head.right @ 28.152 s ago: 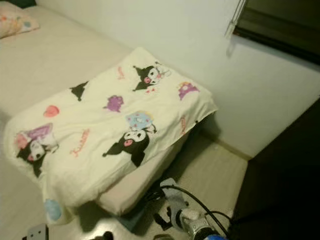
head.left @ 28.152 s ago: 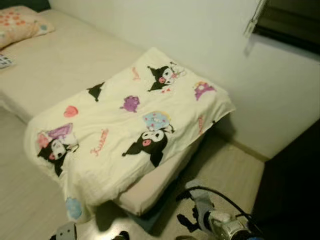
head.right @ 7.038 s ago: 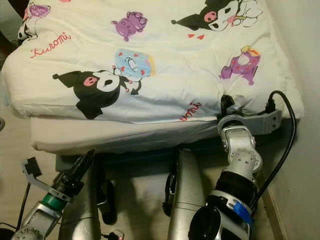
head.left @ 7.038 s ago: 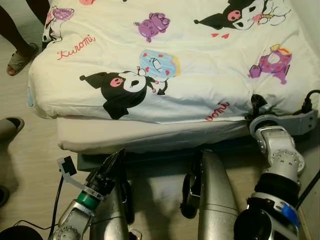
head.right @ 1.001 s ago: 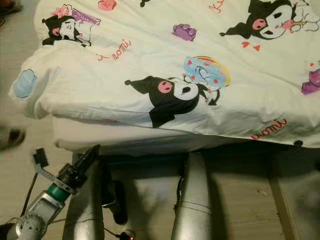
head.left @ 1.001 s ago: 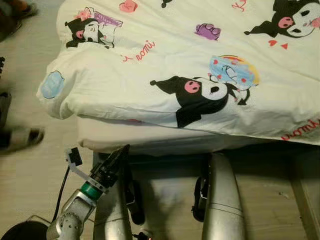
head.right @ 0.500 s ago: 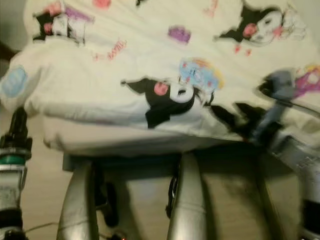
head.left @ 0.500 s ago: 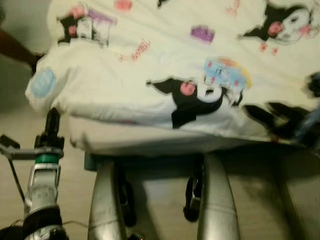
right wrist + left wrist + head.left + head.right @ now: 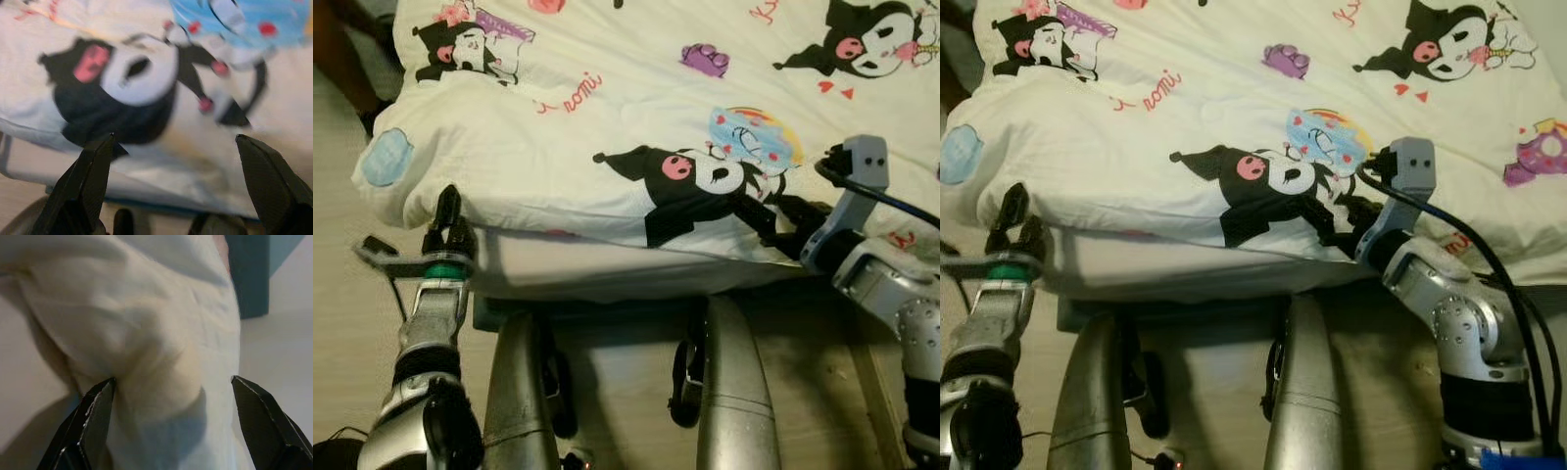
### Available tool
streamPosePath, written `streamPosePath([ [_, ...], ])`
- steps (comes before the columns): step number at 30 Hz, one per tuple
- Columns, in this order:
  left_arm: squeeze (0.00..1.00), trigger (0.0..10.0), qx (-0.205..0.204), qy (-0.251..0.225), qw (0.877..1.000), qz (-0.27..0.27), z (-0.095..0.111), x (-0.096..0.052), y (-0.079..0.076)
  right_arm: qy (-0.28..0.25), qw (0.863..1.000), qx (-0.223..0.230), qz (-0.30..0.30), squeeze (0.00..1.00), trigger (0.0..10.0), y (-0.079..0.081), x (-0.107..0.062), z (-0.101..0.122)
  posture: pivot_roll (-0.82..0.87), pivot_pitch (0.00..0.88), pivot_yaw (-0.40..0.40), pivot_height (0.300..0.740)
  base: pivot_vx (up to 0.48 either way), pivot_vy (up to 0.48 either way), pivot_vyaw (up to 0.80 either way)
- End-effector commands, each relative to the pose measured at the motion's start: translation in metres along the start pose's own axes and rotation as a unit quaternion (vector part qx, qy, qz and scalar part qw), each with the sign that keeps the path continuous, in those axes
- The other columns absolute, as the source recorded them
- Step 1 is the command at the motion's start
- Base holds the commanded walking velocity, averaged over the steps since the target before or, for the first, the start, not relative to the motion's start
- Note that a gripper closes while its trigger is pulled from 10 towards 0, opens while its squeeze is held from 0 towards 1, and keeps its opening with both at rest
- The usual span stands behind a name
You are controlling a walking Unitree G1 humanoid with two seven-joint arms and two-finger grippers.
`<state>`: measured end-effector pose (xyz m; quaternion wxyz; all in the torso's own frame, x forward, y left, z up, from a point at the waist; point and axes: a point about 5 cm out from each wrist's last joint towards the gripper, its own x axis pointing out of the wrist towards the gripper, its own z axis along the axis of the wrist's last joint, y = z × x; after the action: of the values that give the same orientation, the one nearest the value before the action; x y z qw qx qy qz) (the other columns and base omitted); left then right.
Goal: Clean up the room
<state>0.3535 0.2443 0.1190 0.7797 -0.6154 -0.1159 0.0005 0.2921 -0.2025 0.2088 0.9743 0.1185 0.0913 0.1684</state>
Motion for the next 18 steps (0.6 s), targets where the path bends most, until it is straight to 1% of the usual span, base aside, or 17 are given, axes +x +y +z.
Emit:
streamPosePath([
  [1, 0.0, 10.0, 0.007, 0.001, 1.0, 0.021, 0.002, -0.005, 0.01, 0.008, 1.0, 0.005, -0.008, 0.0, 10.0, -0.001, -0.005, -0.005, -0.26, 0.44, 0.088, 0.576, 0.0, 0.0, 0.0],
  [2, 0.0, 10.0, 0.012, -0.002, 1.0, 0.02, 0.004, -0.001, 0.007, 0.01, 1.0, 0.005, -0.015, 0.0, 10.0, -0.001, -0.007, -0.007, -0.27, 0.446, 0.095, 0.576, 0.0, 0.0, 0.0],
  [3, 0.0, 10.0, 0.012, -0.002, 1.0, 0.02, 0.004, -0.001, 0.007, 0.01, 1.0, 0.005, -0.015, 0.0, 10.0, -0.001, -0.007, -0.007, -0.27, 0.446, 0.095, 0.576, 0.0, 0.0, 0.0],
  [4, 0.0, 10.0, 0.028, -0.013, 0.999, 0.02, 0.012, 0.006, 0.001, 0.013, 1.0, 0.005, -0.027, 0.0, 10.0, -0.003, -0.011, -0.009, -0.3, 0.451, 0.1, 0.576, 0.0, 0.0, 0.0],
  [5, 0.0, 10.0, 0.028, -0.013, 0.999, 0.02, 0.012, 0.006, 0.001, 0.013, 1.0, 0.005, -0.027, 0.0, 10.0, -0.003, -0.011, -0.009, -0.3, 0.451, 0.1, 0.576, 0.0, 0.0, 0.0],
  [9, 0.0, 10.0, 0.045, -0.036, 0.998, 0.04, 0.027, 0.011, -0.001, 0.016, 0.999, 0.0, -0.039, 0.0, 10.0, -0.006, -0.016, -0.009, -0.3, 0.457, 0.101, 0.576, 0.0, 0.0, 0.0],
  [11, 0.0, 10.0, 0.045, -0.036, 0.998, 0.04, 0.027, 0.011, -0.001, 0.016, 0.999, 0.0, -0.039, 0.0, 10.0, -0.006, -0.016, -0.009, -0.3, 0.457, 0.101, 0.576, 0.0, 0.0, 0.0],
  [12, 0.0, 0.0, 0.055, -0.057, 0.994, 0.068, 0.038, 0.009, 0.002, 0.017, 0.999, 0.001, -0.05, 0.0, 10.0, -0.009, -0.017, -0.009, -0.29, 0.456, 0.104, 0.576, 0.0, 0.0, 0.0],
  [13, 0.0, 0.0, 0.055, -0.057, 0.994, 0.068, 0.038, 0.009, 0.002, 0.017, 0.999, 0.001, -0.05, 0.0, 10.0, -0.009, -0.017, -0.009, -0.29, 0.456, 0.104, 0.576, 0.0, 0.0, 0.0],
  [14, 0.0, 0.0, 0.058, -0.07, 0.992, 0.082, 0.044, 0.008, 0.005, 0.018, 0.998, 0.001, -0.056, 0.0, 10.0, -0.011, -0.018, -0.009, -0.29, 0.454, 0.105, 0.576, 0.0, 0.0, 0.0],
  [16, 0.0, 0.0, 0.059, -0.078, 0.991, 0.091, 0.048, 0.007, 0.006, 0.018, 0.998, 0.002, -0.06, 0.0, 10.0, -0.012, -0.018, -0.009, -0.29, 0.454, 0.105, 0.576, 0.0, 0.0, 0.0],
  [18, 0.0, 0.0, 0.065, -0.094, 0.987, 0.112, 0.054, 0.001, 0.013, 0.016, 0.998, 0.004, -0.066, 0.0, 10.0, -0.014, -0.015, -0.009, -0.27, 0.443, 0.107, 0.576, 0.0, 0.0, 0.0],
])
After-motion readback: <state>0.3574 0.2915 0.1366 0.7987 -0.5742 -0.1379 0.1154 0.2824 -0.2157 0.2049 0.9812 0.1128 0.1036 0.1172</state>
